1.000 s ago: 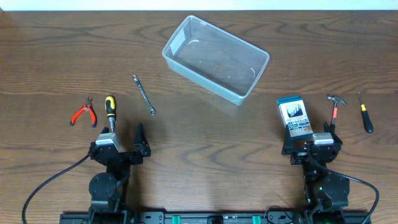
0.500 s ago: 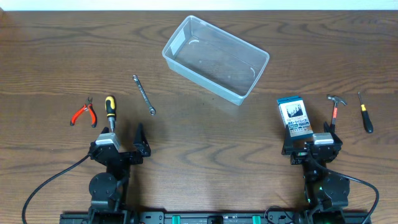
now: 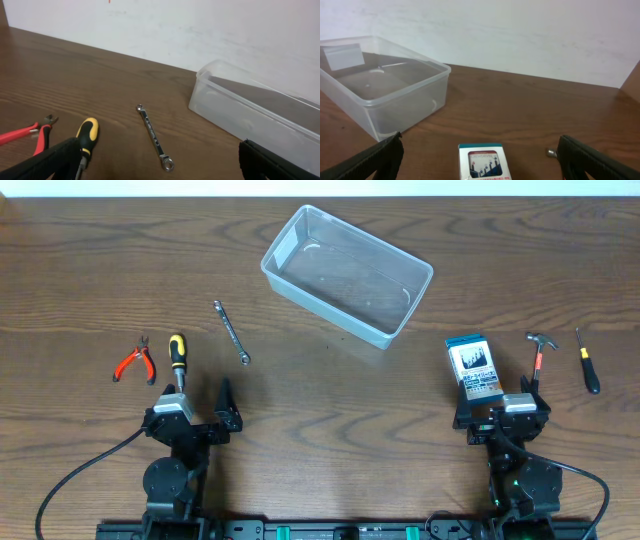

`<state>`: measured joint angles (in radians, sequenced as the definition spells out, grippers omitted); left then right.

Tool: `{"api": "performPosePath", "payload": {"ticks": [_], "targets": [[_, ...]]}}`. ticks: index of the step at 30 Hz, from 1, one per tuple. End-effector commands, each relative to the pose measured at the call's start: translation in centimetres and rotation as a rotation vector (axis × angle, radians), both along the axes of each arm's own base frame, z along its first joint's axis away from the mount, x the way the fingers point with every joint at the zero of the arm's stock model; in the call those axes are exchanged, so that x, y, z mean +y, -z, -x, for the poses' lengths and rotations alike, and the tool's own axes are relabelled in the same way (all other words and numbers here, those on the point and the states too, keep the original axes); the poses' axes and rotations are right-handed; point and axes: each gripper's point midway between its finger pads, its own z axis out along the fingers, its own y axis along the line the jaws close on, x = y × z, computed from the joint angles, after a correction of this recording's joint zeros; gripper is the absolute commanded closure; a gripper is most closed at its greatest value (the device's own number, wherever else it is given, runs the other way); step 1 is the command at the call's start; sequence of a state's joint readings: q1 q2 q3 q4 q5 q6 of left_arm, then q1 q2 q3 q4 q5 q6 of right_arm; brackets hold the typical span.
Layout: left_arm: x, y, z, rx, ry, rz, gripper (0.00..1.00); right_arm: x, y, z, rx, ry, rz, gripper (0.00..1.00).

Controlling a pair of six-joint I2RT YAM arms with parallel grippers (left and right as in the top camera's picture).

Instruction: Pack container

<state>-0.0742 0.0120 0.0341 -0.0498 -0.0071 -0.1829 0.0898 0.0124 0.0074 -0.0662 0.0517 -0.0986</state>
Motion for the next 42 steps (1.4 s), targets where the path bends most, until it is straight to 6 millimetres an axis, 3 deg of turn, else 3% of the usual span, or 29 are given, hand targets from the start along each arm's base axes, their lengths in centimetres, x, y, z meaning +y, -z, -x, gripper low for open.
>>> {"api": "performPosePath", "payload": {"ticks": [1, 8, 12, 14, 15, 22, 28, 32, 35, 38, 42], "targets": [[0.0, 1.8, 0.0, 0.044, 0.001, -0.017, 0.02, 0.2, 0.0, 0.0, -0.001, -0.011, -0.001, 0.01], [0.0, 1.8, 0.0, 0.044, 0.000, -0.017, 0.02, 0.4, 0.0, 0.1, 0.000, -0.018, -0.011, 0.01], [0.5, 1.0, -0.1, 0.008, -0.029, -0.018, 0.02, 1.1, 0.0, 0.1, 0.017, -0.043, -0.281, 0.01], [0.3, 0.1, -0.2, -0.018, -0.026, 0.079, 0.02, 1.5, -0.2, 0.1, 0.028, -0.048, -0.500, 0.01], [-0.1, -0.3, -0.1, -0.020, -0.004, 0.079, 0.02, 1.8, -0.6, 0.2, 0.019, -0.070, -0.515, 0.01], [-0.6, -5.9, -1.0, 0.009, 0.023, 0.024, 0.02, 2.7, -5.9, 0.4, -0.121, -0.160, -0.512, 0.01], [-2.0, -10.9, -5.2, 0.238, 0.100, -0.049, 0.02, 4.1, -10.2, -1.3, -0.063, -0.223, -0.336, 0.01], [-2.4, -13.7, -8.1, 0.369, 0.113, -0.049, 0.02, 6.3, -12.9, -4.5, 0.099, -0.314, -0.243, 0.01], [-2.5, -15.2, -9.8, 0.418, 0.113, -0.051, 0.02, 7.6, -13.3, -7.0, 0.287, -0.366, -0.221, 0.01], [-2.6, -16.0, -11.1, 0.425, 0.113, -0.050, 0.02, 8.4, -12.4, -8.9, 0.557, -0.369, -0.214, 0.01], [-2.6, -15.4, -11.0, 0.451, 0.114, -0.051, 0.02, 8.0, -10.6, -9.9, 0.814, -0.359, -0.121, 0.01]]}}
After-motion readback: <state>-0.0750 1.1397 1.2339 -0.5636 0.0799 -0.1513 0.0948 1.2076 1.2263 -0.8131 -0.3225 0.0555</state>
